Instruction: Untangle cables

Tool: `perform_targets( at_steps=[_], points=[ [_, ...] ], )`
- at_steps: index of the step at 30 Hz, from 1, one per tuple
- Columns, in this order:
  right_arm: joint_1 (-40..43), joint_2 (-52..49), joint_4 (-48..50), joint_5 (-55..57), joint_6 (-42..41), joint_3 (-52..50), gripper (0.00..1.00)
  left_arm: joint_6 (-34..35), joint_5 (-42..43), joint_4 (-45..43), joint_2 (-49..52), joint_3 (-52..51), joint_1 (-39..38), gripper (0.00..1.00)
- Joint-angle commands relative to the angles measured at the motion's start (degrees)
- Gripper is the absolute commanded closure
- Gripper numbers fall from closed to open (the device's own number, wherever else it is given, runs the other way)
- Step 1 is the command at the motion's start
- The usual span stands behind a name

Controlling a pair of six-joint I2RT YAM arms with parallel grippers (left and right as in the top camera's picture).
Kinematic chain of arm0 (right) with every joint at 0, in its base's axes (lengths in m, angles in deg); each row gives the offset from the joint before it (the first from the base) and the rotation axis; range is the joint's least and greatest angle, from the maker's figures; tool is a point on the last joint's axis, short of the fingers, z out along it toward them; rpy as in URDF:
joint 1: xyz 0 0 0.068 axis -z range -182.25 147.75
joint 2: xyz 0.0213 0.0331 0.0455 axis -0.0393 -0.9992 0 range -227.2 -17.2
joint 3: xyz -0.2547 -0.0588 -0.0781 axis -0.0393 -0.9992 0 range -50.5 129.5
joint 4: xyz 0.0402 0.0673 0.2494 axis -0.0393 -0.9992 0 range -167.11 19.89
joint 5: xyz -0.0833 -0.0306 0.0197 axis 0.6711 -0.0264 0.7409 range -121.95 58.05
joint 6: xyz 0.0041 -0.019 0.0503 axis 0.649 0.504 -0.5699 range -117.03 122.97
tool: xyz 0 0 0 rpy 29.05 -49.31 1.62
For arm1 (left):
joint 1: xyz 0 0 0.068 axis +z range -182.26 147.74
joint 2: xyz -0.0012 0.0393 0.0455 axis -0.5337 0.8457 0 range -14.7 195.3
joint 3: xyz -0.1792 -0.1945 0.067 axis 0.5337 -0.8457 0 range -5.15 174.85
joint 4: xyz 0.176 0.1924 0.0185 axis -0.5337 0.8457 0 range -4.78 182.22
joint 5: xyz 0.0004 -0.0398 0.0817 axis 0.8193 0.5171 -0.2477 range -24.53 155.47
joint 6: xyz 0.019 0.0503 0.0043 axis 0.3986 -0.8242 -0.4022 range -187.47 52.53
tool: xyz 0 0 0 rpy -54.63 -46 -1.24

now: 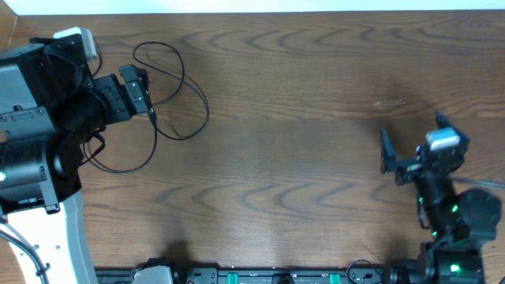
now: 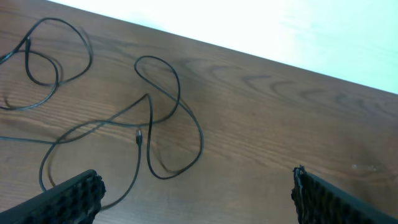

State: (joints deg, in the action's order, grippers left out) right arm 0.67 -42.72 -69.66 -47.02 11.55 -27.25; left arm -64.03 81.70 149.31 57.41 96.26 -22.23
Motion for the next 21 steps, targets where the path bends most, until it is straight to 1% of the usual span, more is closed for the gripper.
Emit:
perform_targets(
  at_steps=[1,5,10,19,21],
  points=[
    [-0.35,5.90,2.32,-0.76,-0.83,-6.01,0.01,0.31,0.22,-0.02,0.11,0.35,0.20,0.02],
    [-0.35,12.68,3.45,-0.76,-0.81,-12.50,0.01,0.28,0.22,-0.02,0.11,0.35,0.20,0.02],
    [-0.37,18.08,3.48,-0.79,-0.83,-17.90,0.01,0.31,0.22,-0.02,0.11,0.35,0.20,0.02],
    [-0.42,22.34,3.45,-1.01,-0.83,-22.93,0.01,0.31,0.22,-0.02,0.11,0.35,0.20,0.02],
    [-0.42,22.88,2.03,-1.11,-0.87,-22.93,0.01,0.28,0.22,-0.02,0.11,0.35,0.20,0.02]
  ],
)
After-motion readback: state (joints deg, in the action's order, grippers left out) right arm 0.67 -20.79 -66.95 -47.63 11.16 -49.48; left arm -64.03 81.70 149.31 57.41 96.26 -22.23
